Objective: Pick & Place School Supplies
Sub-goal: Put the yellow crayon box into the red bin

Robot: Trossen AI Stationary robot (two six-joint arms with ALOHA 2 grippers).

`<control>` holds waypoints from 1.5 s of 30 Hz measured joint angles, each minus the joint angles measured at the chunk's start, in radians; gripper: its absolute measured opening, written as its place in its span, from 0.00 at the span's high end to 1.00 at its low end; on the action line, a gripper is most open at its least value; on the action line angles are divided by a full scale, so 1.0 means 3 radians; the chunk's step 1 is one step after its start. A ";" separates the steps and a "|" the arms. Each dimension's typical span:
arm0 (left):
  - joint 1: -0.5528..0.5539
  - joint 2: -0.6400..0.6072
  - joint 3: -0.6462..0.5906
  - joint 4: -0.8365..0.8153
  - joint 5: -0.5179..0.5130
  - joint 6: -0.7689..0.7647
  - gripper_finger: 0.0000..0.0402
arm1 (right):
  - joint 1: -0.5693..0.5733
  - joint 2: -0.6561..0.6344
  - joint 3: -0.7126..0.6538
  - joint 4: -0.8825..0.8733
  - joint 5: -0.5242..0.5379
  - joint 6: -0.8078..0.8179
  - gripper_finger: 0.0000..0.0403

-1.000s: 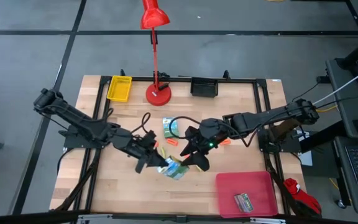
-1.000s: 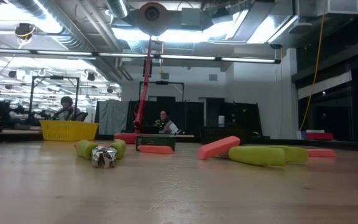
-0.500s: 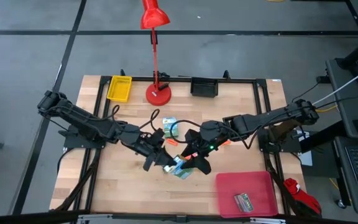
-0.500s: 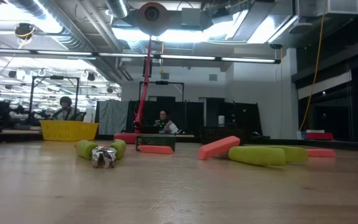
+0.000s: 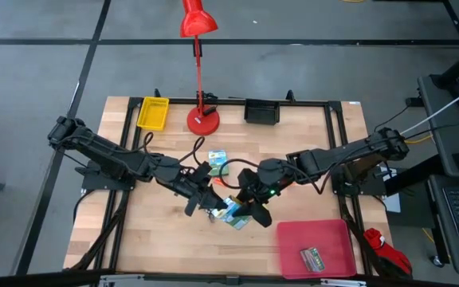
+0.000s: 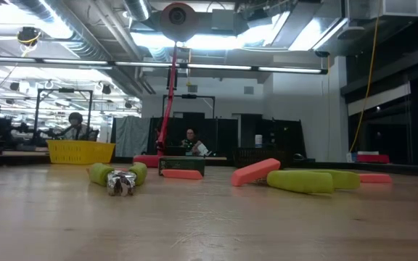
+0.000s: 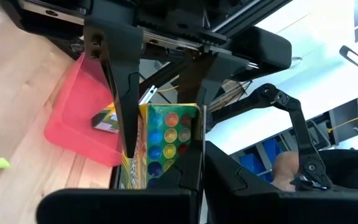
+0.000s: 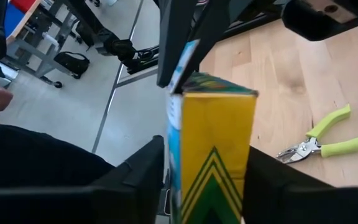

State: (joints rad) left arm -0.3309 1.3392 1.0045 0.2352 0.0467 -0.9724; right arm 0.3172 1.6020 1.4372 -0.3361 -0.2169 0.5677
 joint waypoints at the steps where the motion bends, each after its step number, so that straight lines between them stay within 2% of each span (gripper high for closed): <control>1: 0.0000 0.0000 -0.0001 0.0001 0.0000 0.0009 0.99 | 0.0000 0.0000 0.0000 0.0002 0.0000 -0.0001 0.62; 6: -0.0001 -0.0003 -0.0001 0.0003 0.0004 0.0085 0.99 | 0.0000 0.0000 0.0000 0.0027 -0.0001 -0.0014 0.72; 10: 0.0000 -0.0056 -0.0001 0.0110 0.0057 0.0397 0.97 | 0.0000 -0.0001 0.0006 0.0086 -0.0003 -0.0024 0.78; 17: 0.0000 -0.0451 0.0004 0.0168 0.0068 0.0876 0.86 | 0.0003 0.0008 -0.0005 0.0004 0.0001 0.0033 0.76; 21: -0.0005 -0.0799 0.0006 -0.0462 -0.0211 0.0982 0.81 | 0.0019 0.0004 -0.0003 -0.0208 0.0000 0.0079 0.75; 26: -0.0142 -0.1066 0.0001 -0.1697 -0.0623 0.0717 0.81 | 0.0214 0.0000 -0.0003 -0.0957 0.0004 0.0203 0.77; 29: -0.0272 -0.1081 0.0000 -0.2033 -0.0813 0.0572 0.82 | 0.0443 0.0000 -0.0003 -0.1374 0.0095 0.0423 0.77; 33: -0.0413 -0.0931 0.0000 -0.2160 -0.1040 0.0554 0.82 | 0.0797 0.0000 -0.0003 -0.1627 0.0261 0.0918 0.76; 40: -0.0490 -0.0553 0.0000 -0.2001 -0.1144 0.0631 0.82 | 0.1471 -0.0001 0.0000 -0.1929 0.0648 0.1995 0.77; 45: -0.0511 -0.0340 0.0000 -0.1697 -0.1140 0.0776 0.82 | 0.1769 -0.0003 0.0000 -0.2288 0.1035 0.2641 0.77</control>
State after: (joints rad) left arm -0.4842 1.2372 1.0046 -0.2739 -0.2954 -0.7396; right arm 0.8480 1.6012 1.4372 -1.0225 0.0935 1.3600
